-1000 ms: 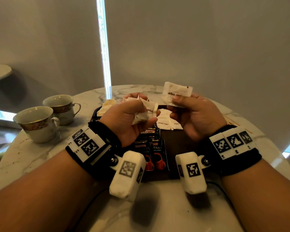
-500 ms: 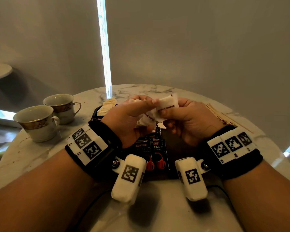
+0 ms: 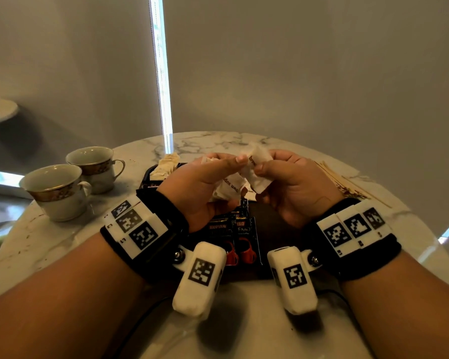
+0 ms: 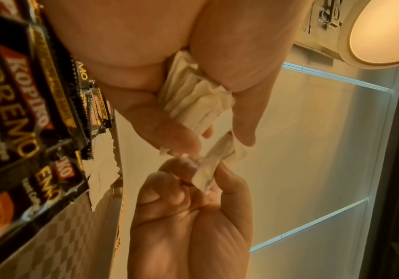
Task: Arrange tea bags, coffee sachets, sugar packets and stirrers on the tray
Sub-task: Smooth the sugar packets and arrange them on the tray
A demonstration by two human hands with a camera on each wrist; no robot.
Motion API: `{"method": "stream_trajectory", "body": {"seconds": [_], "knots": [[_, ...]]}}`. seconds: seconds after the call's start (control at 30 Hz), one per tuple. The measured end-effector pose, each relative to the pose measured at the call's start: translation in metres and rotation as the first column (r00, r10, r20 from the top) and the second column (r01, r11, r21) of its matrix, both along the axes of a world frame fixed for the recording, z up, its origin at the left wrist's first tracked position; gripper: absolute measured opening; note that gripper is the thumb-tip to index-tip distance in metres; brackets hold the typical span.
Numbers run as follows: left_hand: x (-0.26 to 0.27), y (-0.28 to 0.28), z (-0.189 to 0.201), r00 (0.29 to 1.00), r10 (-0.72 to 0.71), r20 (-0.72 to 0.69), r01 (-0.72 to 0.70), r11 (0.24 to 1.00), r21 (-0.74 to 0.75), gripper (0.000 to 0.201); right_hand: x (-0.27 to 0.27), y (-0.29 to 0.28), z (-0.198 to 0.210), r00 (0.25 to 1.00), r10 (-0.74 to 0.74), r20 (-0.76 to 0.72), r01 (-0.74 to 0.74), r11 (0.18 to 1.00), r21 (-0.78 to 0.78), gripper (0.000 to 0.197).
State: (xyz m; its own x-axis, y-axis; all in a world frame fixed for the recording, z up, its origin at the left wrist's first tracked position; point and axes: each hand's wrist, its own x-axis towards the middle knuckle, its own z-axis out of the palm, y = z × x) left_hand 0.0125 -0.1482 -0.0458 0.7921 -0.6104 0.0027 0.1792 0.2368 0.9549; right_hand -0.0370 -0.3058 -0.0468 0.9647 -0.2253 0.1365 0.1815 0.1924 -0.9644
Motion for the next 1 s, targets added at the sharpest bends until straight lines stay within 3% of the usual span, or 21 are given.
{"method": "stream_trajectory", "body": {"seconds": [0.1,0.2,0.33,0.67,0.8,0.9,1.0], "knots": [[0.000,-0.002,0.000,0.998,0.057,-0.016,-0.057,0.998,0.008,0.016,0.000,0.000,-0.002,1.000,-0.006,0.006,0.006,1.000,-0.020,0.030],[0.003,-0.003,-0.001,0.990,0.130,-0.046,-0.132,0.991,-0.035,0.016,0.000,-0.001,-0.001,1.000,0.011,0.011,-0.011,1.000,-0.006,0.039],[0.004,-0.004,-0.002,0.988,0.141,-0.069,-0.144,0.989,-0.044,0.011,-0.001,0.000,-0.001,0.999,0.009,-0.050,-0.013,0.996,-0.086,0.017],[0.007,-0.002,-0.001,0.985,0.144,-0.095,-0.152,0.985,-0.076,0.010,0.013,-0.025,0.002,0.991,-0.134,0.017,0.130,0.978,0.163,0.014],[0.009,0.001,0.001,0.980,0.162,-0.117,-0.175,0.978,-0.113,0.017,0.026,-0.055,-0.008,0.968,-0.214,-0.134,0.244,0.930,0.276,0.018],[0.010,0.003,0.003,0.976,0.176,-0.130,-0.191,0.975,-0.113,0.016,0.033,-0.065,-0.025,0.925,-0.202,-0.321,0.290,0.922,0.256,0.023],[0.011,0.004,0.002,0.972,0.188,-0.145,-0.204,0.973,-0.104,0.019,0.033,-0.066,-0.032,0.895,-0.131,-0.427,0.243,0.945,0.219,0.026]]}}
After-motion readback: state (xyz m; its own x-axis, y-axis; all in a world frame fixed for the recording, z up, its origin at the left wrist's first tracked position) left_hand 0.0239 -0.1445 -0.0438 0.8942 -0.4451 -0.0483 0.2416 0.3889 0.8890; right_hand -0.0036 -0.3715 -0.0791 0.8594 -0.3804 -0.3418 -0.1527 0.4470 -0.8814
